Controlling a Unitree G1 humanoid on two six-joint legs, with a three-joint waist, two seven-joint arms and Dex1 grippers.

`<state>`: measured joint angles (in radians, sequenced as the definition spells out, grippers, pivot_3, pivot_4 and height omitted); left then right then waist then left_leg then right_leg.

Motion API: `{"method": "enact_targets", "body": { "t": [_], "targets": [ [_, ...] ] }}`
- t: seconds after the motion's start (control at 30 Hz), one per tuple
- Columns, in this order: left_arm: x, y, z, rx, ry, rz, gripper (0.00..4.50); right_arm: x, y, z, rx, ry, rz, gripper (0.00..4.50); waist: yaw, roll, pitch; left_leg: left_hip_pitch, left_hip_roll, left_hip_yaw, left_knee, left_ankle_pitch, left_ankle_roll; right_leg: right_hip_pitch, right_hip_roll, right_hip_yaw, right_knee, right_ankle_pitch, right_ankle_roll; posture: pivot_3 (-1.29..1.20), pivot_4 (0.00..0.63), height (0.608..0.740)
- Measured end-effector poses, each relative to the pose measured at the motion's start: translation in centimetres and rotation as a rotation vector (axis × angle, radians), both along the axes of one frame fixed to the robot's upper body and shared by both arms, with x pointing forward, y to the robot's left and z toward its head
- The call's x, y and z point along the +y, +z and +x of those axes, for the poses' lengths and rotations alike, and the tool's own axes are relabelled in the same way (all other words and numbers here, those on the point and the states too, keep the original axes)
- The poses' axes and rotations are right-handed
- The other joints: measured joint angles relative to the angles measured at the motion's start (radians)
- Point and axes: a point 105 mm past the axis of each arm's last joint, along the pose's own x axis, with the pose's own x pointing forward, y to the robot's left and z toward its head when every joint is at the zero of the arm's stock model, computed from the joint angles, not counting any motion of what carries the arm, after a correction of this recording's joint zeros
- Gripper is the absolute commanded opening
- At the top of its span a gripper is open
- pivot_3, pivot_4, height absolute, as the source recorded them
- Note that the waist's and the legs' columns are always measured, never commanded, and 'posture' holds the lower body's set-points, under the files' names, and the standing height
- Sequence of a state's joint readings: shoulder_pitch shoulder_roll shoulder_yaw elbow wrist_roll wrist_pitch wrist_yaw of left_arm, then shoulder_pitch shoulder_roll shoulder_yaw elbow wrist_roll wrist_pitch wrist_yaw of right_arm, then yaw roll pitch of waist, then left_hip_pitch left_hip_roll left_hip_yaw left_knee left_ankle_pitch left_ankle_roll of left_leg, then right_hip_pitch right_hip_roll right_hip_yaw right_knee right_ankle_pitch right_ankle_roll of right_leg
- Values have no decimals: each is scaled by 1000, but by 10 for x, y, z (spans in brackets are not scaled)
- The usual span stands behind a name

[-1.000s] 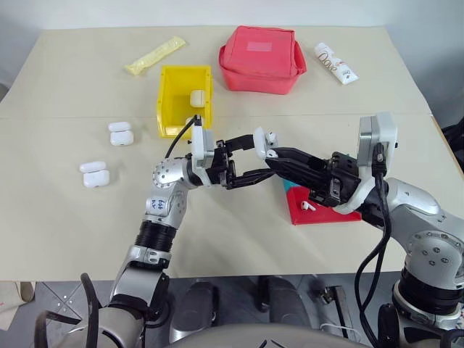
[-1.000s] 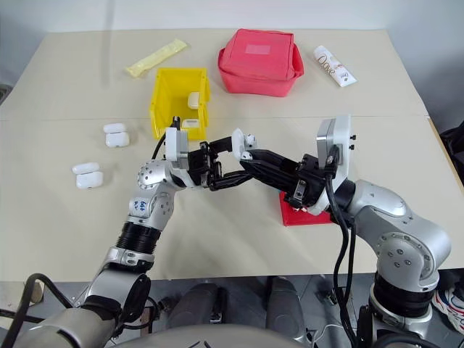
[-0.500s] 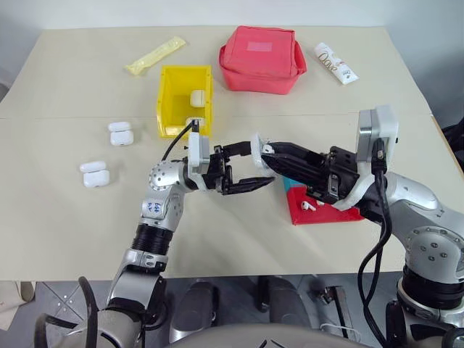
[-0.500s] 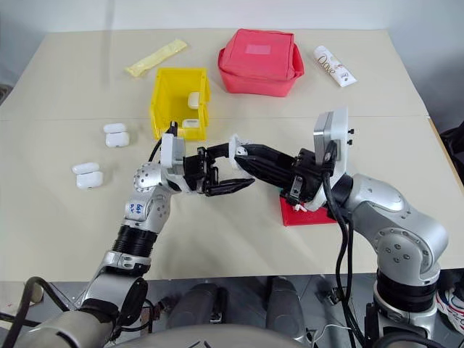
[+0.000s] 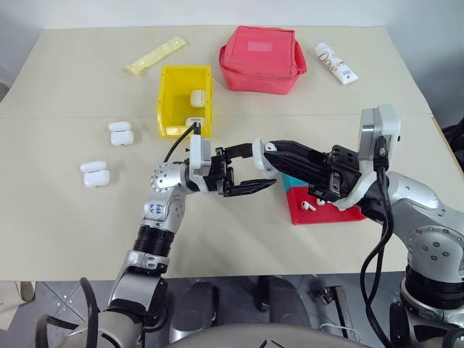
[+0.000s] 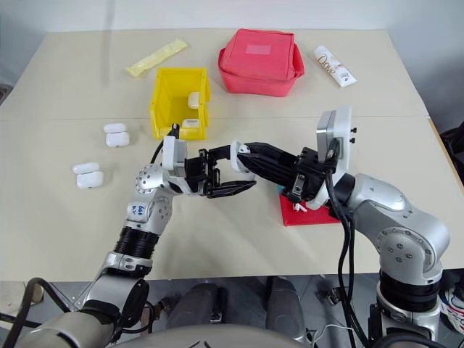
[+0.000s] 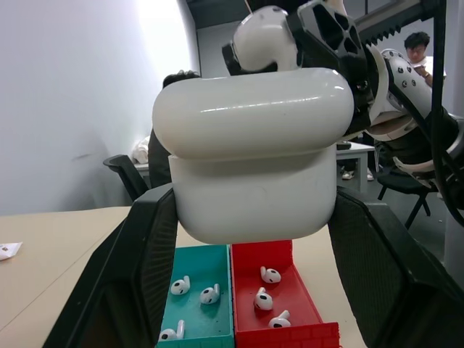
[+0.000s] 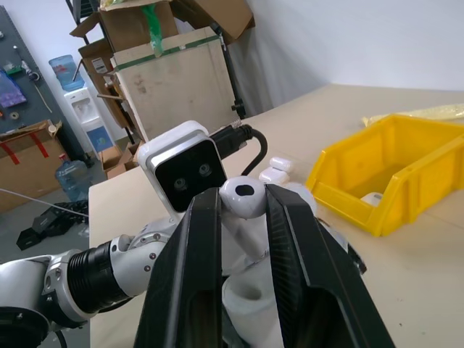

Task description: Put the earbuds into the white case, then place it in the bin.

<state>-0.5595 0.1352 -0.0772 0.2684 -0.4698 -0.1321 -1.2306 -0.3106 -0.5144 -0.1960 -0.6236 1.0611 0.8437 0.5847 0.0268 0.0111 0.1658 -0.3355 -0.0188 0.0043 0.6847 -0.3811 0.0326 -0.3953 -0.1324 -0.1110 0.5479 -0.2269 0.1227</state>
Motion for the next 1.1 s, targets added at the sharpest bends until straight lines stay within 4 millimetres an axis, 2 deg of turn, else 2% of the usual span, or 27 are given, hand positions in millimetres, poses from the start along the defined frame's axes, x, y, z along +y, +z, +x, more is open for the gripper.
{"method": "enact_targets", "body": {
  "t": [1.1],
  "targets": [
    [-2, -4, 3, 45, -2, 15, 2762, -11, -24, 9, 43, 65, 4, 491, 1, 0, 0, 0, 1, 0, 0, 0, 0, 0, -1, 0, -3, 0, 0, 0, 150, 740]
  ]
}}
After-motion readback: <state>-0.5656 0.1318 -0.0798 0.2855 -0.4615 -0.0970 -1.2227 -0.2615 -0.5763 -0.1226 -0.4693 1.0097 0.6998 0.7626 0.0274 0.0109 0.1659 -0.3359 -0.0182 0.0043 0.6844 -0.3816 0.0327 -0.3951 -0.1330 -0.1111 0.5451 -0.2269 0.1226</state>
